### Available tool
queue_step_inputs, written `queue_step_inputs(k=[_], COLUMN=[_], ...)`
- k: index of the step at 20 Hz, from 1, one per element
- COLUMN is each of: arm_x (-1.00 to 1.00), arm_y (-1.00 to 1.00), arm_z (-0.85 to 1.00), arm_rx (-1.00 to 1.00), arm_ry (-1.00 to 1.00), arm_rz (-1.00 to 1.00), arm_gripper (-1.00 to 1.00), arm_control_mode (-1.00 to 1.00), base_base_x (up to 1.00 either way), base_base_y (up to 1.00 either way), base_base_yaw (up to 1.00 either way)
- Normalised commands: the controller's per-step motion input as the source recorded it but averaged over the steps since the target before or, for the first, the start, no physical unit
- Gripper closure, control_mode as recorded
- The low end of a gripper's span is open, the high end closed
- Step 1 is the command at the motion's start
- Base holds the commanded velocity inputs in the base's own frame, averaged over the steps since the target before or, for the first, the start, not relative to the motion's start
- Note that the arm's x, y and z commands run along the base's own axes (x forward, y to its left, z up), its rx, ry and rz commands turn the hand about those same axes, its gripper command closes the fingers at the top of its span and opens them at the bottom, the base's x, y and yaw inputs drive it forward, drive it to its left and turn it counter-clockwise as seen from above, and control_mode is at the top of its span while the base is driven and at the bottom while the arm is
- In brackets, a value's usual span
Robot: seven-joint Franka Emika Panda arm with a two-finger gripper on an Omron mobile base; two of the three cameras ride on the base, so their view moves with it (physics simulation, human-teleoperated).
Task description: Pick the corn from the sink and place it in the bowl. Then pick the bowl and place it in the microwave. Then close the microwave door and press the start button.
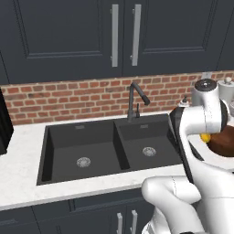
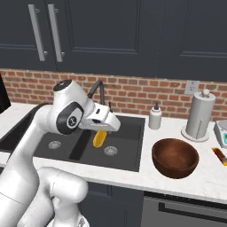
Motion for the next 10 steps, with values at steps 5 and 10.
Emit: queue_step_inputs(k=[5,10], arm_x=[-0.03,-0.04], arm_y=[-0.52,-0.73], arm_z=[0.0,-0.09], arm_rx=[0.0,0.01], arm_ry=[0.09,0.0], arm_rz=[0.0,0.0], arm_gripper=[1.0,1.0], arm_control_mode=[-1.0,-1.0], base_base_x=[0.0,0.0], base_base_y=[0.0,0.0], base_base_yaw=[0.0,0.0])
